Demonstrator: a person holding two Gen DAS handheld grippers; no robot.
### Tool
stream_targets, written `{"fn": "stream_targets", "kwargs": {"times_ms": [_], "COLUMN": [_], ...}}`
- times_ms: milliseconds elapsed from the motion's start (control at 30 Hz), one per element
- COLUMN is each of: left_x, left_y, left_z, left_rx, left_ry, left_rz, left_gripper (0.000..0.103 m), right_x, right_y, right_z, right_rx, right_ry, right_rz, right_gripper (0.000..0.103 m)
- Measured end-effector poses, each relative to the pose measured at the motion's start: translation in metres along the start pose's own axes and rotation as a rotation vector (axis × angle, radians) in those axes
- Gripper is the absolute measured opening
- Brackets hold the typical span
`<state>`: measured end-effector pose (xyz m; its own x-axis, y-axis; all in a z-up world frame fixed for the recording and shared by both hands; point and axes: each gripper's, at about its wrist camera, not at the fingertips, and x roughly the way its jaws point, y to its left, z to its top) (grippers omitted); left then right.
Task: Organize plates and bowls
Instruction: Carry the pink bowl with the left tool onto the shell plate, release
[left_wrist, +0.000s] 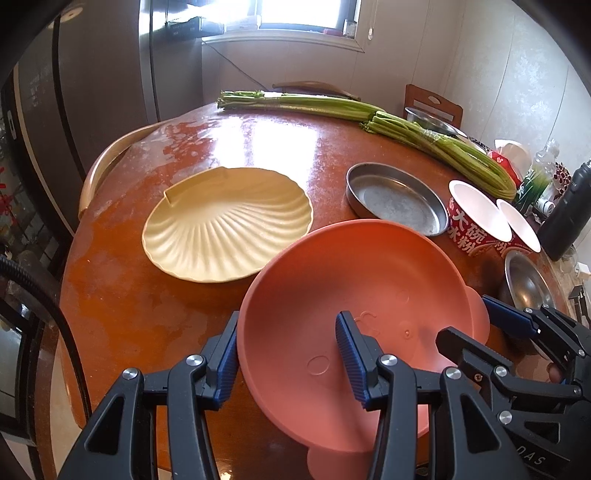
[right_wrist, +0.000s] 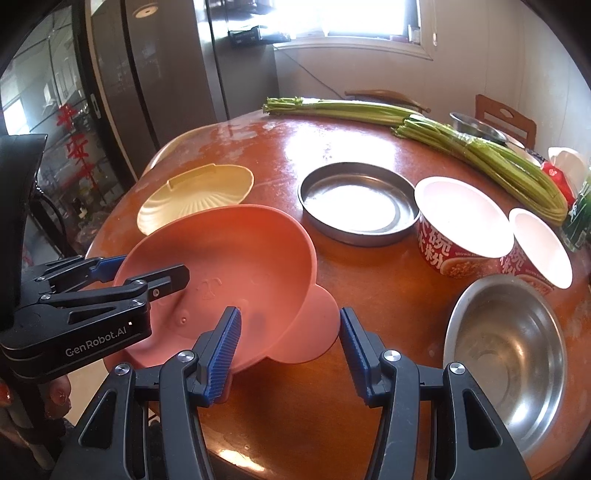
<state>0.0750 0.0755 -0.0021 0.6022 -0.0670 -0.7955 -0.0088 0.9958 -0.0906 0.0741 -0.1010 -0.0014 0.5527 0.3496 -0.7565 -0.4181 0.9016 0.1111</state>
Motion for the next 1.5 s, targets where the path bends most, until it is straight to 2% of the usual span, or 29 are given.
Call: {"fn": "stream_targets", "kwargs": {"times_ms": [367, 667, 1133, 1500], "left_x": [-0.014, -0.014, 0.023, 0.040], "left_y": [0.024, 0.054, 0.101, 0.104], "left_z": [0.011, 0.034, 0.065, 0.074], "left_rx": [-0.059, -0.097, -0.136, -0.122], "left_ry": [-0.041, -0.061, -0.026, -0.017], "left_rz": [0.025, 0.054, 0.089, 0.093], "left_gripper": [0.050, 0.050, 0.050, 0.050], "right_x": [0.000, 0.021, 0.070, 0.093], "right_y": [0.017, 0.039, 0.064, 0.064], "right_z": [0.027, 0.058, 0.101, 0.106], "right_rx": [-0.052, -0.096, -0.110, -0.092], "right_ry": [-0.005, -0.007, 0.023, 0.058], "right_rz": [0.034, 0.053, 0.058, 0.041], "right_gripper": [0.056, 0.056, 0.056, 0.056]}}
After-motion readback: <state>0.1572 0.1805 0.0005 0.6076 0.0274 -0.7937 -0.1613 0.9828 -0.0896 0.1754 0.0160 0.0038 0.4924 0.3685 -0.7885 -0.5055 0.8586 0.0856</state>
